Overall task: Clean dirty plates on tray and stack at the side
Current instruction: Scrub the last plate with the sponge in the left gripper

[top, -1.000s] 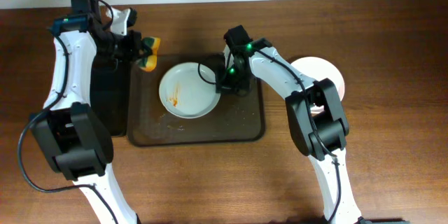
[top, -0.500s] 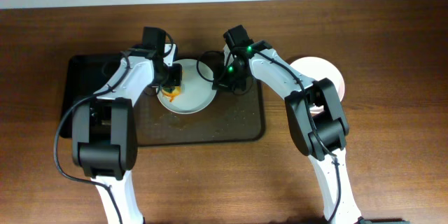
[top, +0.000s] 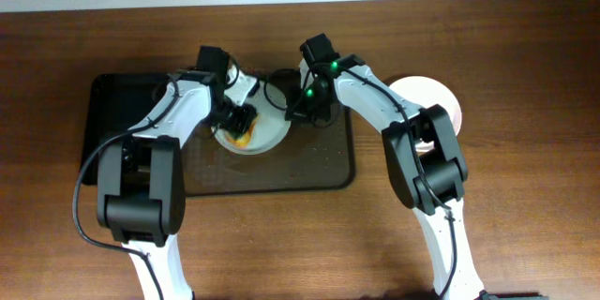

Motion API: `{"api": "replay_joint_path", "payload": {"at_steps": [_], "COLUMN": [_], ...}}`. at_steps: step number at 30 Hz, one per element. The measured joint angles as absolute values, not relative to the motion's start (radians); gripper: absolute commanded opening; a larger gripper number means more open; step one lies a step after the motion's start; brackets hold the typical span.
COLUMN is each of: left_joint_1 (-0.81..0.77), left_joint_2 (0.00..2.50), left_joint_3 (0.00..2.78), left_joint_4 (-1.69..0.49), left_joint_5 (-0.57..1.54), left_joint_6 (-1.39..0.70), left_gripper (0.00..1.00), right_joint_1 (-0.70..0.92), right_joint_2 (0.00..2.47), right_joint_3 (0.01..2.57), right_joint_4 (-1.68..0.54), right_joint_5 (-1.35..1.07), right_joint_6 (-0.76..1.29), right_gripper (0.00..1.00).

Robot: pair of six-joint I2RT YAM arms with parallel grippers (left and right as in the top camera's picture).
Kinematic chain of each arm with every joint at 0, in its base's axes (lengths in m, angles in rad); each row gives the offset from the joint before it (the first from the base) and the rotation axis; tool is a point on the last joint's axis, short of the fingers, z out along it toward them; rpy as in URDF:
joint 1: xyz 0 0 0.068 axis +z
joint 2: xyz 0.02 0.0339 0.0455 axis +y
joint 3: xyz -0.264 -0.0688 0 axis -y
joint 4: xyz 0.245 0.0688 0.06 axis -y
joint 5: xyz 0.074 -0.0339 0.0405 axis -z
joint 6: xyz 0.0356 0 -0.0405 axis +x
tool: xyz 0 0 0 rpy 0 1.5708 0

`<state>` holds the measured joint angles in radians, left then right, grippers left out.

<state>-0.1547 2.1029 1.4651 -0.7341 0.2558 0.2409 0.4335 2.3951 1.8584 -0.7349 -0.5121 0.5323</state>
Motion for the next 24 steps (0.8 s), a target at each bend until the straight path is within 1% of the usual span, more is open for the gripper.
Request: {"api": "replay_joint_path", "payload": {"at_steps": [1,5,6,7,9,10,11,14,17,20,22,24], "left_joint_1": [-0.155,-0.16,-0.162,-0.171,-0.185,-0.193,-0.194,-0.189,-0.163,-0.096,-0.075,-0.06], "left_joint_2": [2.106,2.138,2.14,2.146,2.149,2.149,2.149,2.147,2.146,2.157,2.18,2.199], "left_joint_3": [1.459,1.456,1.456,1.463,1.479,1.486,1.492,1.508,1.528,1.568,1.583,1.584], "left_joint_4": [-0.648,-0.465,-0.457,-0.443,-0.477,-0.513,-0.544,-0.65,-0.74,-0.92,-1.047,-1.105], "left_joint_5": [0.255,0.211,0.197,0.13,0.01,-0.102,-0.155,-0.165,-0.059,0.204,0.345,0.437], "left_joint_6": [0.222,0.127,0.081,0.031,-0.088,-0.185,-0.228,-0.218,-0.152,0.051,0.186,0.288], "left_gripper": [0.01,0.0,0.0,0.0,0.0,0.0,0.0,0.0,0.0,0.0,0.0,0.0], "right_joint_1": [0.432,0.432,0.432,0.432,0.432,0.433,0.434,0.444,0.445,0.445,0.445,0.445], "right_joint_2": [2.395,2.395,2.395,2.395,2.395,2.395,2.395,2.395,2.395,2.395,2.395,2.395], "right_joint_3": [1.858,1.858,1.858,1.858,1.858,1.858,1.858,1.858,1.858,1.858,1.858,1.858], "right_joint_4": [-0.732,-0.729,-0.729,-0.729,-0.727,-0.725,-0.724,-0.728,-0.736,-0.74,-0.741,-0.741], "right_joint_5": [-0.51,-0.504,-0.503,-0.502,-0.502,-0.5,-0.502,-0.503,-0.503,-0.504,-0.505,-0.506], "right_joint_6": [0.546,0.572,0.575,0.576,0.575,0.575,0.574,0.567,0.554,0.537,0.527,0.52], "right_gripper": [0.04,0.04,0.04,0.04,0.04,0.04,0.04,0.04,0.04,0.04,0.04,0.04]}}
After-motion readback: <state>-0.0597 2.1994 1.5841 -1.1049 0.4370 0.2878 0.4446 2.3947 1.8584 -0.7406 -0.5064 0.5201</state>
